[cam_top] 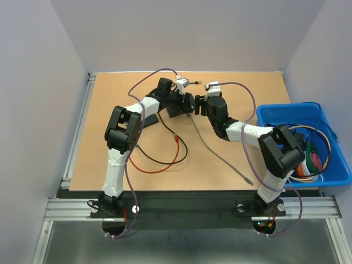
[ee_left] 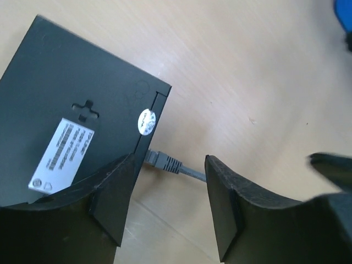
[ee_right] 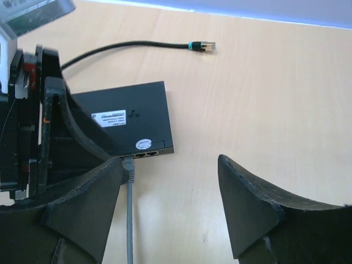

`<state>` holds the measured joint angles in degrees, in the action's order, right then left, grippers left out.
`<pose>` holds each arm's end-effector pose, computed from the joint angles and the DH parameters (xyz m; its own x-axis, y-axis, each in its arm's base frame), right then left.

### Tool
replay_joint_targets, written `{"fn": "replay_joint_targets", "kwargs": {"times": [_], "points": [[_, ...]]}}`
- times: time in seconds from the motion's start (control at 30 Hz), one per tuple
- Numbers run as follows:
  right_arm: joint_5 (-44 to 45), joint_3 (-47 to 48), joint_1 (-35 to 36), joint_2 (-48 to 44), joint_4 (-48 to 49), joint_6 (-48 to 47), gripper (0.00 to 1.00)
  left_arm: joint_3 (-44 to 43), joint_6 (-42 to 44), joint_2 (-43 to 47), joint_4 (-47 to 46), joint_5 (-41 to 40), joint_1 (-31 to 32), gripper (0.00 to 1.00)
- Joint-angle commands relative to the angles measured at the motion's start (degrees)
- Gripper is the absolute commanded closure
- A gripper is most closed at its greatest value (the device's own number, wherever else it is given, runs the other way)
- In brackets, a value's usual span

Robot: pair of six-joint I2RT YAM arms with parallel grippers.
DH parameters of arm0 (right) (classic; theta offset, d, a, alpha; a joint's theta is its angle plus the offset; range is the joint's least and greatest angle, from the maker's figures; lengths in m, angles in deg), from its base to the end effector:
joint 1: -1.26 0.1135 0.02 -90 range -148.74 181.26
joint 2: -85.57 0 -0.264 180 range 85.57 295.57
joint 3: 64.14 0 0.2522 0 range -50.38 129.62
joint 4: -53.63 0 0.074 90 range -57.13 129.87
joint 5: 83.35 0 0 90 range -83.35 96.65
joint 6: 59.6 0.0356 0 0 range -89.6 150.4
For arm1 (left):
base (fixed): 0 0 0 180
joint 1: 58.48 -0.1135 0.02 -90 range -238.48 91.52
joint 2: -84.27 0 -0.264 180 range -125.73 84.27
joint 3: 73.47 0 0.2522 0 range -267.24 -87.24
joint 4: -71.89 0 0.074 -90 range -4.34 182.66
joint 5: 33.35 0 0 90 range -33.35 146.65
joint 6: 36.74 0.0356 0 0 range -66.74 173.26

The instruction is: Insert the plug into the switch port

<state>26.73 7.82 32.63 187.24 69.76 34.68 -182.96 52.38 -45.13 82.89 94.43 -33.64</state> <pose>0.3452 0.1962 0.2218 -0.2151 -0.0491 -0.9753 -0.1884 0.9821 -0.0078 0.4558 -0.2350 0.1791 -0.4785 0.2081 -0.8530 0.8018 0.4997 -0.3278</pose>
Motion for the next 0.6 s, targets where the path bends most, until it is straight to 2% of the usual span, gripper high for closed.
{"fn": "replay_joint_targets", "kwargs": {"times": [0.0, 0.13, 0.27, 0.4, 0.43, 0.57], "points": [[1.9, -4.1, -0.4, -7.1, 4.7, 3.4, 0.25, 5.1, -8.5, 6.2, 1.6, -4.7, 0.6, 0.34], [-0.8, -7.8, -0.2, -14.0, 1.1, 6.0, 0.25, 8.4, -11.1, 11.5, -0.5, -10.7, 0.4, 0.33], [-4.0, -9.7, 0.6, -19.5, -3.6, 9.2, 0.25, 13.2, -13.7, 17.8, -2.9, -12.7, 0.0, 0.33], [-8.2, -11.2, 2.1, -21.3, -7.9, 12.9, 0.25, 17.7, -15.8, 23.1, -4.3, -17.7, -0.4, 0.33], [-8.4, -11.6, 2.8, -21.6, -8.9, 14.3, 0.25, 18.4, -16.1, 23.8, -4.3, -21.0, -0.7, 0.33], [-8.5, -15.1, 5.9, -23.3, -9.1, 17.1, 0.26, 21.0, -17.7, 25.4, -3.7, -25.9, -2.6, 0.33]]}}
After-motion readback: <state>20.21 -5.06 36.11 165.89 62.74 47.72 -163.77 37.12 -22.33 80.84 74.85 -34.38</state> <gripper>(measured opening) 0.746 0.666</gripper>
